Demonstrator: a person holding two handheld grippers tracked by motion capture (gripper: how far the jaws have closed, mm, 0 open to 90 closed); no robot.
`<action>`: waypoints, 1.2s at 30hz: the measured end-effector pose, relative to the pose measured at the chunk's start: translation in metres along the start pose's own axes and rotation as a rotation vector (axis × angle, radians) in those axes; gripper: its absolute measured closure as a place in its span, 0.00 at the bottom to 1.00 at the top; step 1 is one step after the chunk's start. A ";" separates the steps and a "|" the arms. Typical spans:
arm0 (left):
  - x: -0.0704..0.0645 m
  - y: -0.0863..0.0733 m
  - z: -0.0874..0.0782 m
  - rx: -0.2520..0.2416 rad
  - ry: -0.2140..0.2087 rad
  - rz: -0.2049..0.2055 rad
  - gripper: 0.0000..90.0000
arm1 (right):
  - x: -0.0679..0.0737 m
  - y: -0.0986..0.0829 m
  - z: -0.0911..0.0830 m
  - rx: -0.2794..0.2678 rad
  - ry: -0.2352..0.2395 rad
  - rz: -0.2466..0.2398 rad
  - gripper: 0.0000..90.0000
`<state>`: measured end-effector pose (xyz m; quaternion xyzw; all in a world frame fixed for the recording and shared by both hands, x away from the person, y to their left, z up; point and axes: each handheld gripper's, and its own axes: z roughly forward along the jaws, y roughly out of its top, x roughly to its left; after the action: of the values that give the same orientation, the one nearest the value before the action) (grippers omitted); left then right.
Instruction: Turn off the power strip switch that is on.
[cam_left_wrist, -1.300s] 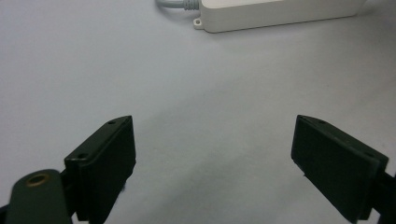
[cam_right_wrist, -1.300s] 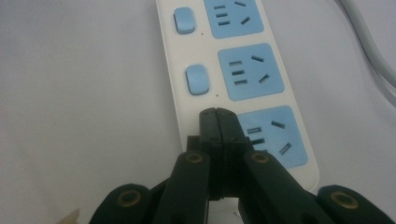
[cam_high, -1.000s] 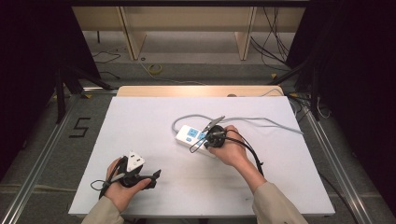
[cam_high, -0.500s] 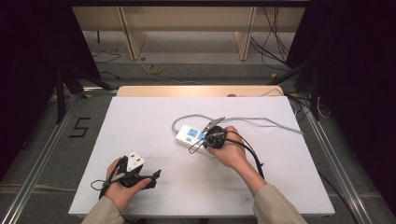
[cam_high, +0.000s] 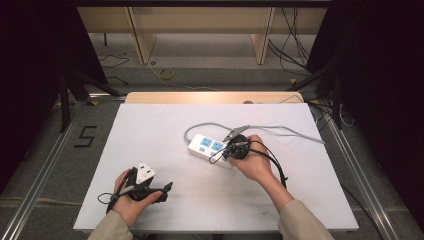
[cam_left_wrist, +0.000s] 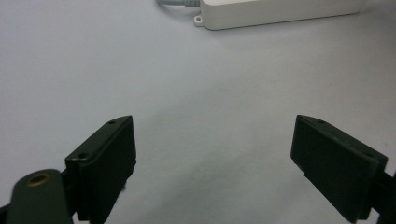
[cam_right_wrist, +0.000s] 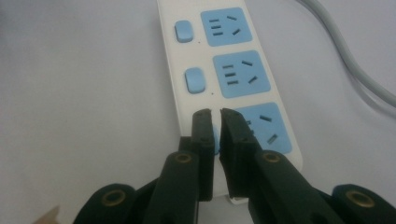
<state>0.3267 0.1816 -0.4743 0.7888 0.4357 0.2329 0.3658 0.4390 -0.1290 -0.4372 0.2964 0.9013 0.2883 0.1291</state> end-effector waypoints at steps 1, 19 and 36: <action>0.000 0.000 0.000 0.000 0.000 -0.001 0.15 | -0.001 -0.002 -0.002 -0.005 0.000 0.003 0.91; 0.002 -0.001 0.000 0.007 0.003 -0.004 0.16 | -0.021 -0.051 -0.033 -0.086 -0.020 0.075 0.74; 0.004 -0.002 0.002 0.018 0.011 -0.009 0.16 | -0.031 -0.131 -0.069 -0.186 -0.039 0.147 0.62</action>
<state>0.3285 0.1848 -0.4771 0.7888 0.4433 0.2318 0.3573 0.3755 -0.2645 -0.4576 0.3537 0.8438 0.3737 0.1522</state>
